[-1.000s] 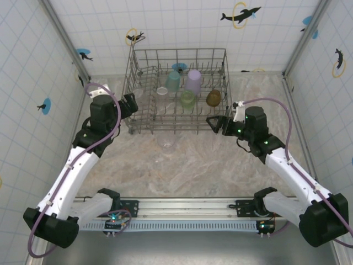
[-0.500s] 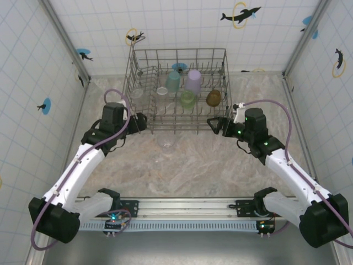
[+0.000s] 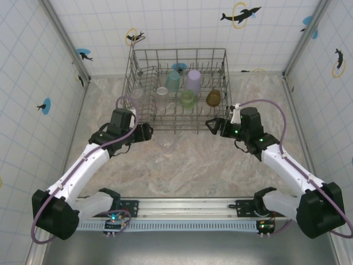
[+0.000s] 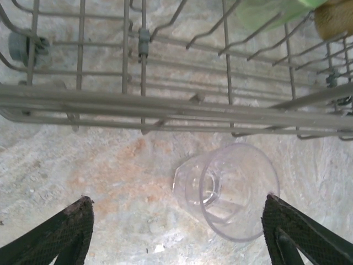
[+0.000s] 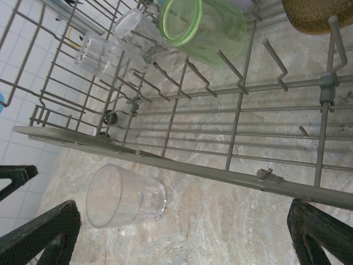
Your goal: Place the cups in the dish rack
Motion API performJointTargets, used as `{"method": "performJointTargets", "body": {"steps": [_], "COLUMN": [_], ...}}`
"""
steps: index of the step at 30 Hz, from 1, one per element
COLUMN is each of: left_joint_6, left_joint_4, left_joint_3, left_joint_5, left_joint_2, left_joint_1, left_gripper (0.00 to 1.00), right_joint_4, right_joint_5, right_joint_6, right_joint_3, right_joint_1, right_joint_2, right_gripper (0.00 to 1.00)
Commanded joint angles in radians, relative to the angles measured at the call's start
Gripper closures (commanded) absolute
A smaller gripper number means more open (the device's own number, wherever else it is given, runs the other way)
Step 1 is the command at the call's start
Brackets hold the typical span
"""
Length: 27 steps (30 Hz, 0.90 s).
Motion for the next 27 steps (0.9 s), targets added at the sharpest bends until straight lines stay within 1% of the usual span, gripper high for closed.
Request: {"method": "performJointTargets", "body": {"steps": [1,4,6,10,17,20,22,27], "left_joint_6": [-0.011,-0.033,-0.045,-0.061,-0.069,-0.082,-0.09,-0.103], "left_joint_4": [-0.009,0.037,0.06,0.09,0.112,0.142,0.159,0.166], "left_joint_3": [-0.031,-0.053,-0.063,-0.063,-0.045,-0.045,-0.042,-0.018], "left_joint_5": [0.014,0.013,-0.006,-0.053,-0.109,-0.107,-0.11,-0.131], "left_joint_2": [0.021,0.038,0.057,0.114,0.177,0.198,0.219,0.276], "left_joint_1": [-0.042,-0.083,-0.116,-0.158,-0.164,-0.167,-0.175,-0.2], "left_gripper": [0.22,0.26,0.27,0.32,0.38,0.43,0.53,0.56], "right_joint_4": [0.013,0.017,0.019,0.017,-0.001,-0.005,-0.009,-0.018], "right_joint_5": [0.001,0.006,0.01,0.016,0.019,0.022,0.026,0.034], "right_joint_6": [-0.001,0.003,0.007,0.01,-0.003,-0.009,-0.015,-0.016], "right_joint_3": [0.05,0.052,0.049,0.055,0.085,0.081,0.072,0.065], "right_joint_1": [0.01,0.018,0.022,0.028,0.031,0.031,0.03,0.029], "right_joint_2": [0.017,0.022,0.018,0.02,0.029,0.026,0.025,0.019], "right_gripper": [0.0,0.0,0.0,0.0,0.0,0.01,0.0,0.0]}}
